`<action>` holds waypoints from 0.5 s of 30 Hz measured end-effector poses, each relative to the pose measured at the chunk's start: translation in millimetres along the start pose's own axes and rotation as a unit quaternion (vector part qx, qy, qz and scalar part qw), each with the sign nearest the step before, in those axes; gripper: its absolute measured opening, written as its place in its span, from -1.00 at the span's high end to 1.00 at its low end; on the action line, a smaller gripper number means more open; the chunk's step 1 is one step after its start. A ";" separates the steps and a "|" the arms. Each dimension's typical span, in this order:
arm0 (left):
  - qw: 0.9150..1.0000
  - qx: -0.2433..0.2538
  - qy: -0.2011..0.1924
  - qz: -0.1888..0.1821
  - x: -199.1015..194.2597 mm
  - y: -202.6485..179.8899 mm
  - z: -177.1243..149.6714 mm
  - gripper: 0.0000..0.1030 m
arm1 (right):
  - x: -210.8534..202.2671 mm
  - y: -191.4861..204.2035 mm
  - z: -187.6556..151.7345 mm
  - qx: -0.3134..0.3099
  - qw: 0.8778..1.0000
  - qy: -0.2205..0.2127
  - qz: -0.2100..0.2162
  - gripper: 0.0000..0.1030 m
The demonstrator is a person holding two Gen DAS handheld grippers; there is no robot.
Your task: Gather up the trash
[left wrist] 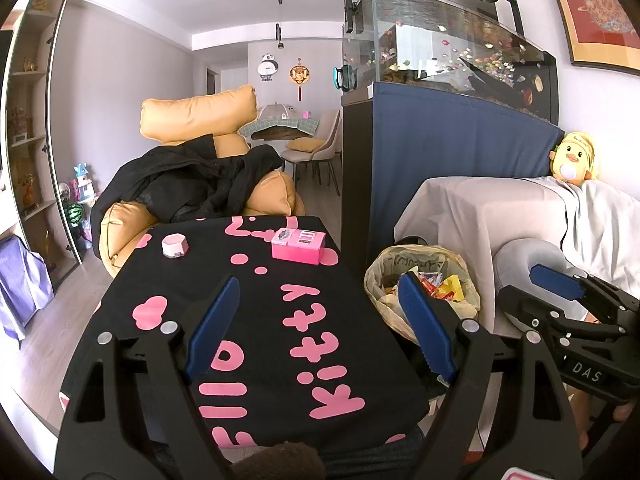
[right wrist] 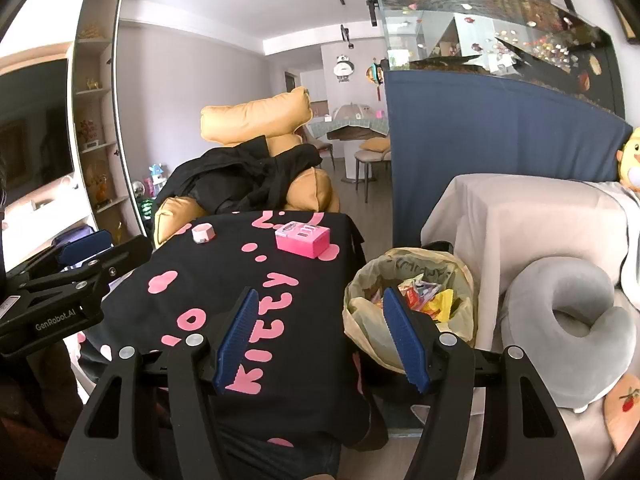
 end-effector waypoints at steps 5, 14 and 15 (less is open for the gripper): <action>1.000 0.000 0.001 0.000 -0.1 -0.1 -0.1 -0.51 | 0.1 -0.2 -0.2 0.001 1.000 0.001 0.000 -0.19; 1.000 0.000 0.000 0.000 0.1 0.0 0.5 -0.51 | 0.0 -0.8 0.3 0.001 1.000 0.000 0.000 -0.19; 1.000 0.000 0.000 0.000 0.3 0.1 0.5 -0.51 | 0.0 -1.1 0.4 0.001 1.000 0.000 0.000 -0.19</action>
Point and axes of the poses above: each gripper's, at about its wrist camera, not at the fingertips, and x roughly the way its jaws point, y to its left, z to its top, the point moved 10 cm from there along x, roughly the way its jaws point, and after that the axes turned 10 degrees about z, right-handed, at the moved point
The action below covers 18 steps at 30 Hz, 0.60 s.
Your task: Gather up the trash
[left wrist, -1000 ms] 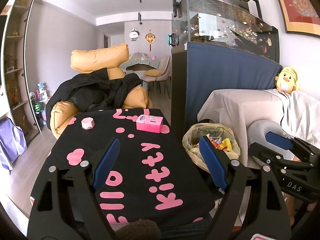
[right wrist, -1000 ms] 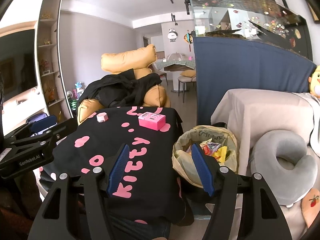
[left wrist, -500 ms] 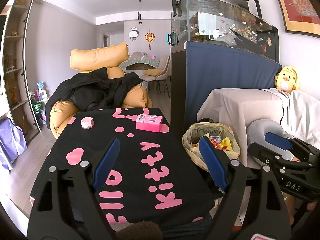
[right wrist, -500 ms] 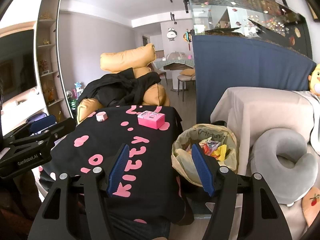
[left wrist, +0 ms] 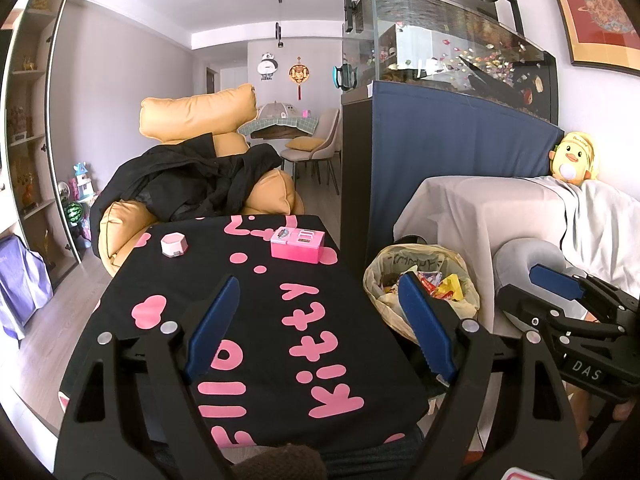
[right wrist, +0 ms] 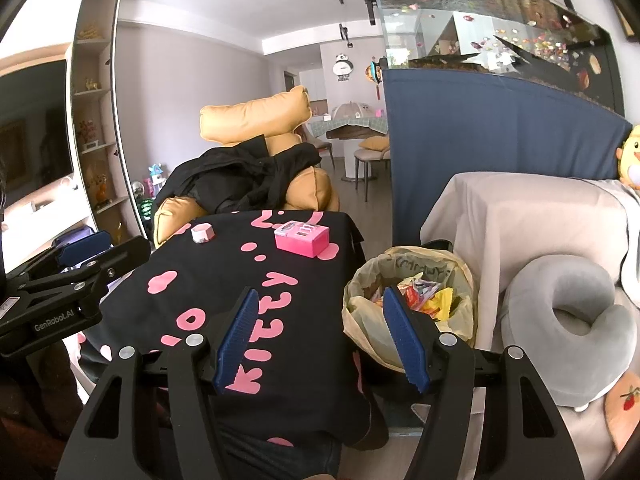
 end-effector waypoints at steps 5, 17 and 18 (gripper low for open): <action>1.000 0.000 0.000 0.000 -0.4 0.1 0.1 -0.51 | 0.3 1.0 -0.8 0.001 1.000 0.001 0.001 -0.19; 1.000 0.000 0.001 0.000 -0.1 0.1 0.7 -0.51 | 0.7 -0.6 -0.3 0.002 1.000 0.001 0.001 -0.19; 1.000 0.000 0.000 0.000 -0.1 0.0 0.8 -0.51 | 1.0 0.1 -0.7 0.002 1.000 0.000 0.001 -0.19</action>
Point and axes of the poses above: each gripper's, at about its wrist camera, not at the fingertips, and x roughly the way its jaws point, y to its left, z to its top, the point moved 10 cm from there along x, roughly the way its jaws point, and after that the axes turned 10 degrees about z, right-handed, at the moved point
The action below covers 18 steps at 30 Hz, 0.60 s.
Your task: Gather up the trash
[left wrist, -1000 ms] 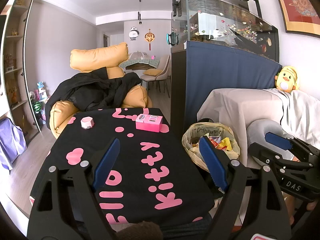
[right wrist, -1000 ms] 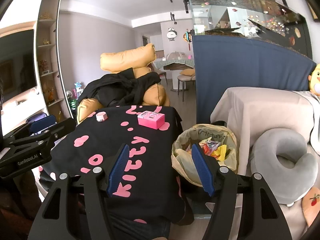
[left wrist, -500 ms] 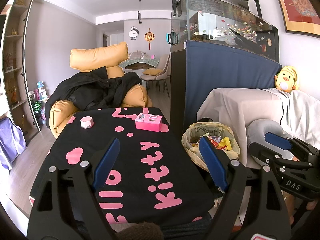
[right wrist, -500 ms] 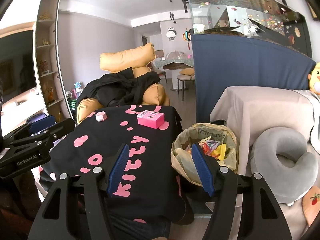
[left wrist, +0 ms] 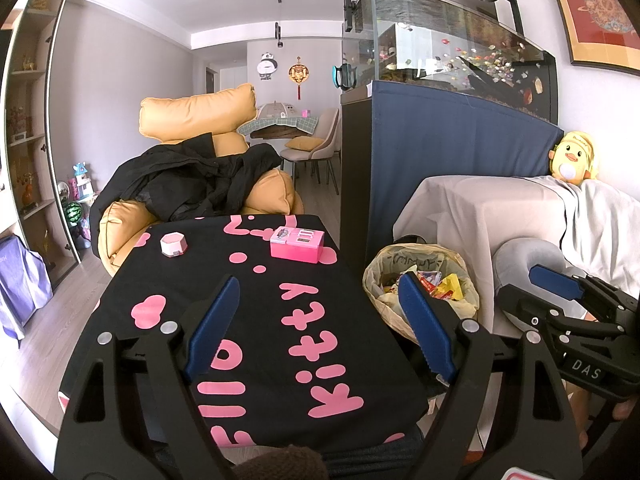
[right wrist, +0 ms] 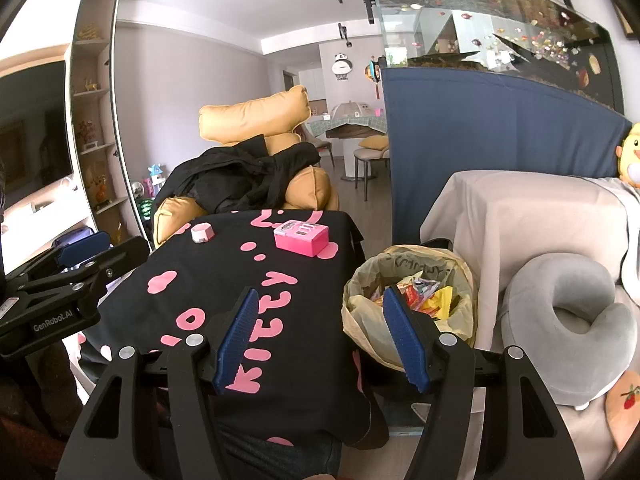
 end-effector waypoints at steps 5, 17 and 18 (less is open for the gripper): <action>1.000 0.000 0.001 0.000 0.0 0.0 -0.3 -0.51 | -0.5 -0.8 0.8 0.000 1.000 0.000 -0.001 -0.19; 1.000 0.000 0.000 0.000 0.1 0.2 0.5 -0.51 | -0.4 -1.0 0.8 0.001 1.000 0.000 -0.001 -0.19; 1.000 0.000 0.001 -0.001 -0.1 -1.1 -0.4 -0.51 | -0.6 -1.3 1.1 0.001 1.000 0.001 -0.001 -0.19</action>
Point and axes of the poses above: each gripper's, at about its wrist camera, not at the fingertips, and x roughly the way its jaws point, y to its left, z to its top, the point moved 10 cm from there along x, roughly the way its jaws point, and after that the axes turned 10 degrees about z, right-handed, at the moved point
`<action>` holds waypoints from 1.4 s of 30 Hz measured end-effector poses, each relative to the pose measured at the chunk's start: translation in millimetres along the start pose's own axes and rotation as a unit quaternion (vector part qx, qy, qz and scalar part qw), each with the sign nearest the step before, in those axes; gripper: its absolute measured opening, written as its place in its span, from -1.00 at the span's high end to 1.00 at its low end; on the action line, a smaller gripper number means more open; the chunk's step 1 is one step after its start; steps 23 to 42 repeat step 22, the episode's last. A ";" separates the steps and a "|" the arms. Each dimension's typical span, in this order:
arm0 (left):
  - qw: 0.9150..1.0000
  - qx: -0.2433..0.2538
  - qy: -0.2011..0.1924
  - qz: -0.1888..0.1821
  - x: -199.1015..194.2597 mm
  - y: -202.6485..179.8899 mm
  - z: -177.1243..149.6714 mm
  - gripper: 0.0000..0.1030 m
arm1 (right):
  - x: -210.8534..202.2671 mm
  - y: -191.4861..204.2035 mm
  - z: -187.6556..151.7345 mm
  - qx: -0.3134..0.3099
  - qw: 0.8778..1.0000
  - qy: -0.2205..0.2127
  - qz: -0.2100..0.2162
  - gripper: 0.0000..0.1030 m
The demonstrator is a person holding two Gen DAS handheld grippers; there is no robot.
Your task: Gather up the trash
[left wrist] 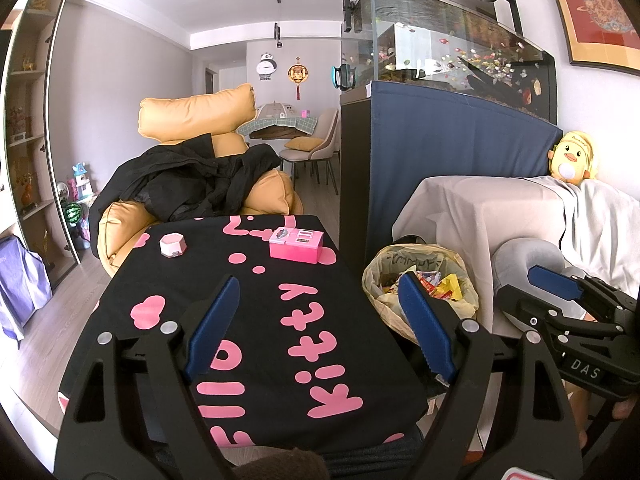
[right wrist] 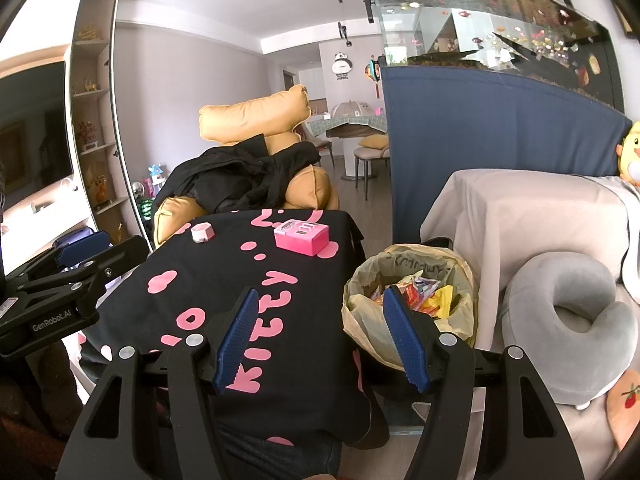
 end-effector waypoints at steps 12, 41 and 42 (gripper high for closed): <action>1.000 0.002 0.007 -0.011 3.3 -4.8 -7.0 -0.51 | 1.8 1.2 -3.6 -0.002 1.000 0.004 -0.001 -0.19; 0.984 -0.092 0.131 0.079 106.5 106.1 -34.0 -0.75 | 84.8 19.1 4.4 -0.048 0.997 0.048 0.021 -0.19; 0.984 -0.092 0.131 0.079 106.5 106.1 -34.0 -0.75 | 84.8 19.1 4.4 -0.048 0.997 0.048 0.021 -0.19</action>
Point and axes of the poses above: each gripper's, at about its wrist camera, not at the fingertips, and x roughly the way its jaws point, y to its left, z to its top, the point moved 10 cm from there along x, roughly the way its jaws point, and after that the axes turned 10 degrees about z, right-handed, at the moved point
